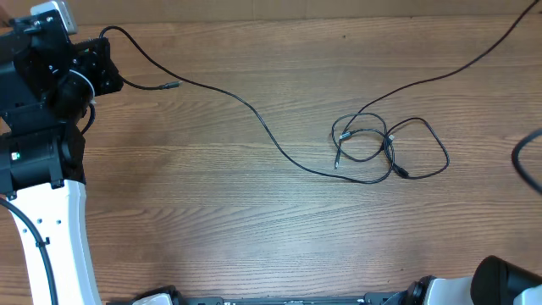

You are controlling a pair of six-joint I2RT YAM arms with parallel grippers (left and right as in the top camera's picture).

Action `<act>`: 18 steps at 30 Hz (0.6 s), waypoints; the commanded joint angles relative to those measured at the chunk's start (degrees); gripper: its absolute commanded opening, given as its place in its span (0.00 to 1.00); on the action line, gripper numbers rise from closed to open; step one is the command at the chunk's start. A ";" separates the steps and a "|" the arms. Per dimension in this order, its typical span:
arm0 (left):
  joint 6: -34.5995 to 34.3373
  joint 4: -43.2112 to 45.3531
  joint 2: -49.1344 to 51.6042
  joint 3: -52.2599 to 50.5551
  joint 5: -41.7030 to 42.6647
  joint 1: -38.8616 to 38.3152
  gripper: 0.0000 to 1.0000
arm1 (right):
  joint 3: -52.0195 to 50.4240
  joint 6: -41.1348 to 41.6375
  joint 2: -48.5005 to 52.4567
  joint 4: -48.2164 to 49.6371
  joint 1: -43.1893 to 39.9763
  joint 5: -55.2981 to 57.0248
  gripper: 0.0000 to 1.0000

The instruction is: Untangle cables

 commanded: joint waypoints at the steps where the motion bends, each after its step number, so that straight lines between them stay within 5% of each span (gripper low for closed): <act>1: -0.20 -0.07 -0.72 1.36 0.70 0.24 0.04 | 1.09 -0.04 0.33 -1.03 0.15 -0.55 0.04; 18: -0.20 -0.13 -0.72 1.36 3.04 0.26 0.04 | -2.91 -0.22 12.68 -3.89 0.13 -0.57 0.04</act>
